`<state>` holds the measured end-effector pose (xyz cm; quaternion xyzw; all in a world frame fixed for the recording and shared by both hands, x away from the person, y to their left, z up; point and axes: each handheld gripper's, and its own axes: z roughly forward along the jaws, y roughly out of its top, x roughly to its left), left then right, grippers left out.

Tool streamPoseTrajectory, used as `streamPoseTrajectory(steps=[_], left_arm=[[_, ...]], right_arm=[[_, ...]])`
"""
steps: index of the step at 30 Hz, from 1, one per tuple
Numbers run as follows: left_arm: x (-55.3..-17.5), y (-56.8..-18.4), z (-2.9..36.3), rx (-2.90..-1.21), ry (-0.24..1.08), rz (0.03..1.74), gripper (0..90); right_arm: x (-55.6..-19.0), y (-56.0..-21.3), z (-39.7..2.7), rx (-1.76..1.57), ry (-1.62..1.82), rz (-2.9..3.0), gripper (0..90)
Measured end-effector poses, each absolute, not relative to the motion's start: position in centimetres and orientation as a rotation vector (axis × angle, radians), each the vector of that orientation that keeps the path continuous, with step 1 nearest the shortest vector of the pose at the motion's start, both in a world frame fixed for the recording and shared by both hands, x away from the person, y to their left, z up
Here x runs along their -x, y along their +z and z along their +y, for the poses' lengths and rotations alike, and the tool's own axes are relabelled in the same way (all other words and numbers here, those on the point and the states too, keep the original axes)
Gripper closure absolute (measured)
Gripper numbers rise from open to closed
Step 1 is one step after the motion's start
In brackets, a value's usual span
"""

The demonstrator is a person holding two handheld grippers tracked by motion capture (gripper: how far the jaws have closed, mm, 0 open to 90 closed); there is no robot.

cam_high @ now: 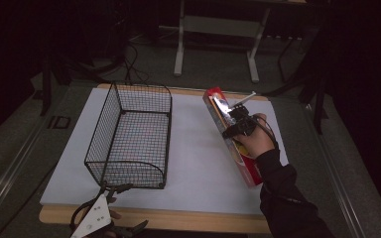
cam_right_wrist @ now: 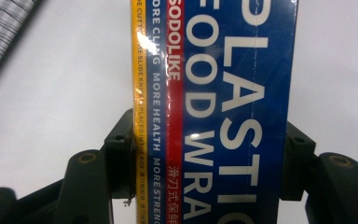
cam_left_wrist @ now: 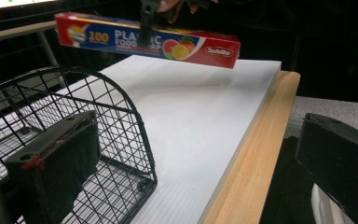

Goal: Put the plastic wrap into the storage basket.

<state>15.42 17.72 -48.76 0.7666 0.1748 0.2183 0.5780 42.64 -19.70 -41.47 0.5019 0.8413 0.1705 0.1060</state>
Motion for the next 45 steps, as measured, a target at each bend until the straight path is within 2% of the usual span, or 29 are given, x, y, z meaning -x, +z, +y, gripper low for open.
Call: streamPoseTrajectory(steps=[25,45], left_arm=[[-15.3,-48.7,17.6,-1.792,0.511,0.401,0.2],[-15.2,-48.6,17.6,-1.785,0.512,0.396,0.2]], right_arm=[[-43.3,-33.8,-10.9,-1.338,0.733,2.410,39.2],[-43.0,-31.5,-4.8,-1.241,0.840,2.412,39.2]])
